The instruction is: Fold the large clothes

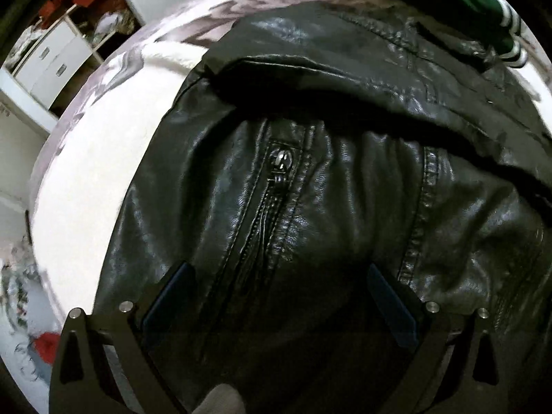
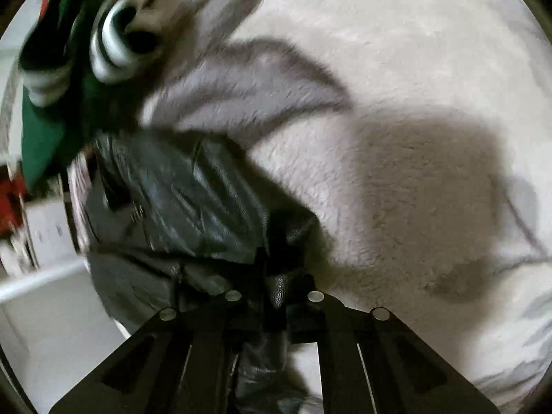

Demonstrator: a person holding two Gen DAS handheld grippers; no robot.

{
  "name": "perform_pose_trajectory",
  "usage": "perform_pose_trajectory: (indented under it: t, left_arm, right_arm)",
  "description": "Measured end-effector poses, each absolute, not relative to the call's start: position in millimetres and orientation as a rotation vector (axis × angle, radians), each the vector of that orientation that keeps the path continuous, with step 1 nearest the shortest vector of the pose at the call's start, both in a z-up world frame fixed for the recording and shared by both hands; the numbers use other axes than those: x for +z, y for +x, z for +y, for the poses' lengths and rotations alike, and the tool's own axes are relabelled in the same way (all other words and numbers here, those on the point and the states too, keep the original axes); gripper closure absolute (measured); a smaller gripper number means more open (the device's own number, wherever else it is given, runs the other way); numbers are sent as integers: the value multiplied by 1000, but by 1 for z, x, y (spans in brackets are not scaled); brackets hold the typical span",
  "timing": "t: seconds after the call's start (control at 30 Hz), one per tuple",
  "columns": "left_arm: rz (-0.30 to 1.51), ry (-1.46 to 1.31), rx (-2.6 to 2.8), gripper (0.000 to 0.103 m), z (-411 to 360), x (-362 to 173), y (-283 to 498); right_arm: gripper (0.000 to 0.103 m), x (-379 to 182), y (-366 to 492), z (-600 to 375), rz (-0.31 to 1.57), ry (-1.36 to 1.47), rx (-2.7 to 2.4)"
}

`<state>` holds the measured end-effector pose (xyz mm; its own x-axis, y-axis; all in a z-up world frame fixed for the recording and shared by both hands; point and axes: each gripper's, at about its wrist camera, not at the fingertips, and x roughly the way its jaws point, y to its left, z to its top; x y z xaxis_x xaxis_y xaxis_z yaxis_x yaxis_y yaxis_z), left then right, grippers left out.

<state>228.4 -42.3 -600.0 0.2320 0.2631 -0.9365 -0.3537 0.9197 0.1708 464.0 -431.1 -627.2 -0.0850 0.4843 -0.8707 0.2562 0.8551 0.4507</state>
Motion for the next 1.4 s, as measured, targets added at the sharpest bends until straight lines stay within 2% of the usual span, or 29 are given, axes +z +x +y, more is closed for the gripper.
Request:
perform_pose_trajectory:
  t: [0.03, 0.1, 0.17, 0.27, 0.47, 0.5, 0.57, 0.7, 0.83, 0.93, 1.03, 1.17, 1.4]
  left_arm:
    - [1272, -75, 468, 0, -45, -592, 228]
    - [1271, -37, 544, 0, -57, -577, 223]
    - [1269, -22, 576, 0, -71, -564, 211]
    - [1298, 80, 613, 0, -105, -558, 193]
    - [1375, 273, 641, 0, -142, -598, 178]
    - [1371, 275, 644, 0, -140, -601, 181]
    - [1382, 248, 636, 0, -136, -602, 182]
    - [1394, 167, 615, 0, -128, -603, 179]
    - [1411, 73, 591, 0, -112, -608, 181]
    - [1428, 61, 590, 0, -109, -606, 184]
    - [1396, 162, 614, 0, -122, -589, 182]
    - [1368, 293, 595, 0, -168, -567, 167]
    - [1323, 506, 373, 0, -292, -566, 144]
  right_arm:
    - [87, -618, 464, -428, 1685, 546, 230]
    - [63, -596, 456, -429, 1695, 514, 252]
    - [48, -570, 432, -439, 1662, 512, 244]
    - [48, -561, 387, -442, 1716, 594, 291]
    - [49, -617, 312, -399, 1884, 622, 354]
    - [53, -625, 304, -393, 1884, 535, 301]
    - [72, -630, 294, -399, 1833, 503, 228]
    - [72, -620, 288, -399, 1811, 450, 195]
    - [70, -613, 290, -382, 1837, 354, 247]
    - [54, -606, 294, -385, 1851, 394, 290]
    - [51, -592, 289, -398, 1845, 420, 301]
    - [44, -574, 282, -428, 1817, 380, 244]
    - [43, -561, 268, -504, 1797, 409, 119]
